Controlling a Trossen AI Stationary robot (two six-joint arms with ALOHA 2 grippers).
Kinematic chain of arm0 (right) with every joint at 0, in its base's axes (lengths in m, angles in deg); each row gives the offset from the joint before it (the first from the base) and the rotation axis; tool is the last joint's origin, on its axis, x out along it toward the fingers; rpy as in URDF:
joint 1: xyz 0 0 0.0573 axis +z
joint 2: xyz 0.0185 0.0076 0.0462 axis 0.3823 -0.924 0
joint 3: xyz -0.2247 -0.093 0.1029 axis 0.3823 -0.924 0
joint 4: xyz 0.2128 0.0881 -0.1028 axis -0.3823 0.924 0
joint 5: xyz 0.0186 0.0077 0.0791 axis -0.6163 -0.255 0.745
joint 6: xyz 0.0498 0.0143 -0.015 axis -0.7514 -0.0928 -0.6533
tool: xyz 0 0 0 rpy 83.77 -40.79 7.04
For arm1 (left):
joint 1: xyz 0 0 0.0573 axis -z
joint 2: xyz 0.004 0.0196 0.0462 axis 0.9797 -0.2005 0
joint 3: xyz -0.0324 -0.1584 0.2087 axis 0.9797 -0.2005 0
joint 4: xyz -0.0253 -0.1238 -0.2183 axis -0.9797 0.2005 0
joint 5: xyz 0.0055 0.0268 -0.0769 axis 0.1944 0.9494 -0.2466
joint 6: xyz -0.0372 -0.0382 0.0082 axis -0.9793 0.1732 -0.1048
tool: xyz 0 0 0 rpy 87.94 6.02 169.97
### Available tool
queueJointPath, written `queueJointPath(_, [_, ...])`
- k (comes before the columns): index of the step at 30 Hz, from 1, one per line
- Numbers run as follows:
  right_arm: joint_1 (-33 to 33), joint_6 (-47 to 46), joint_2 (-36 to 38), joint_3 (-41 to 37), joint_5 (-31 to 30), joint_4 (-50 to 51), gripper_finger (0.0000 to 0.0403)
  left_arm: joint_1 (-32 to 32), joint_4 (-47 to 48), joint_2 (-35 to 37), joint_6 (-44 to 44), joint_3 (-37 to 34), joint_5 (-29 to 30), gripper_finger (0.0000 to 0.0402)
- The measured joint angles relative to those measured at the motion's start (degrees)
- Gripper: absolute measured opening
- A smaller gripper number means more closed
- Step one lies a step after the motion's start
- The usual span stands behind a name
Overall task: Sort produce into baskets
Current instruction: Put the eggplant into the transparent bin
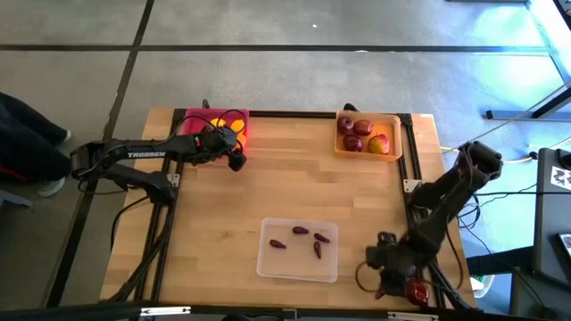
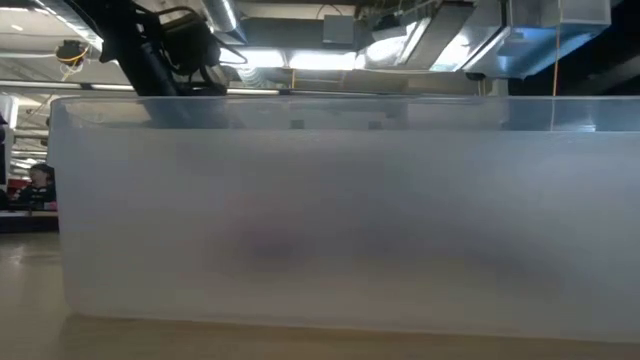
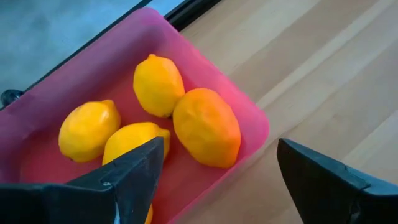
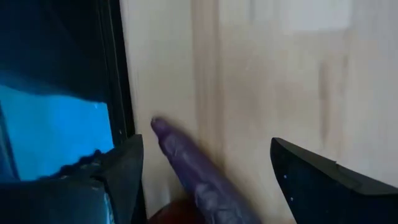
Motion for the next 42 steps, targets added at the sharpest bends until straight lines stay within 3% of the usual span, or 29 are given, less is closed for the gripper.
queueJointPath(13, [10.68, 1.09, -10.68, 0.00, 0.62, -2.62, 0.0298, 0.00, 0.69, 0.00, 0.27, 0.00, 0.00, 0.0309])
queueJointPath(20, [10.84, 2.76, -16.17, 0.00, -0.29, -2.32, 0.0219, -0.02, 0.60, -0.02, 0.52, 0.00, 0.19, 0.0309])
queueJointPath(30, [10.86, 3.91, -15.71, 0.15, -3.93, 0.04, 0.0066, -0.04, 0.45, -0.02, 1.42, 0.00, 0.24, 0.0309])
queueJointPath(42, [6.43, 5.18, -13.46, 4.24, -9.69, 11.82, 0.0057, -0.04, 0.42, -0.04, 1.62, 0.00, 0.24, 0.0309])
